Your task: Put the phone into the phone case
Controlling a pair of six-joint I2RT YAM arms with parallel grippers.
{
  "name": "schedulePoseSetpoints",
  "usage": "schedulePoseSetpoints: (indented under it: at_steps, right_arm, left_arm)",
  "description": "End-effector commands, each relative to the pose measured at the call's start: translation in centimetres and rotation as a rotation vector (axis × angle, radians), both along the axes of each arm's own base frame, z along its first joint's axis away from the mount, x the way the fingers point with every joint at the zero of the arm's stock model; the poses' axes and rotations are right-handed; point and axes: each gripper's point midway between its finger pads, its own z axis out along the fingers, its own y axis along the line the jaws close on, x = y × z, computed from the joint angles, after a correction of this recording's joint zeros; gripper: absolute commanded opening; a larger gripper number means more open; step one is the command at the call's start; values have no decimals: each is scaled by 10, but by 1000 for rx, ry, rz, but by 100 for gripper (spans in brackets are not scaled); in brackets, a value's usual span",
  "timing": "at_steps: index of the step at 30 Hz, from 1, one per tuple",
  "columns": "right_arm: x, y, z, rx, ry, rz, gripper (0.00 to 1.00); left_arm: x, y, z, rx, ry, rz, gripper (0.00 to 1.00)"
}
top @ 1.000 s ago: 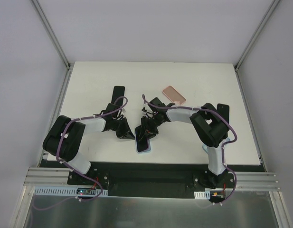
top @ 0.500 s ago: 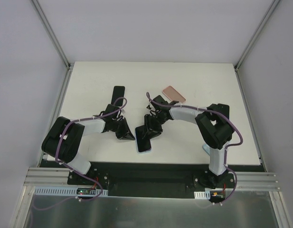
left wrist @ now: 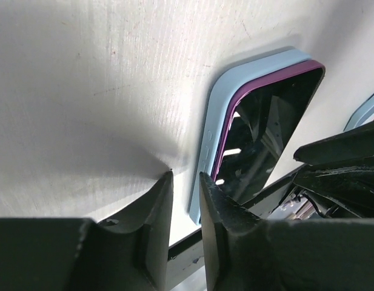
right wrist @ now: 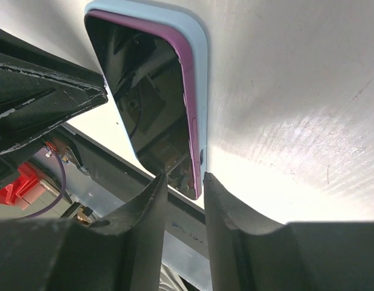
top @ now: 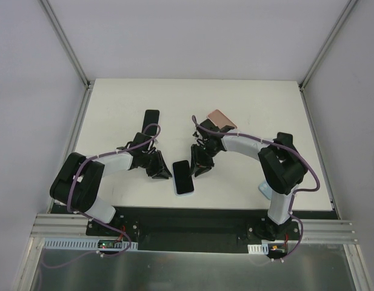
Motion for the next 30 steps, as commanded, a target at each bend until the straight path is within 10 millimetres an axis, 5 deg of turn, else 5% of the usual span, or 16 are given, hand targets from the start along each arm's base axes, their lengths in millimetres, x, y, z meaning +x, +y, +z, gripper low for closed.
schedulePoseSetpoints:
  at_steps: [1, 6, 15, 20, 30]
  right_arm:
    - [-4, -3, 11, 18, -18, 0, 31]
    - [-11, 0, 2, 29, -9, -9, 27]
    - [-26, 14, -5, 46, 4, 4, 22]
    - [-32, 22, -9, 43, 8, 8, 10]
    - [-32, 28, -15, 38, -3, -41, 1]
  left_arm:
    - [4, -1, 9, 17, -33, -5, 24]
    - [1, -5, 12, 14, -46, -20, 22]
    - [-24, -9, -3, 60, 6, -19, 3]
    - [-26, -10, -4, 63, 12, -17, 1]
    - [-36, -18, -2, 56, 19, -12, 0]
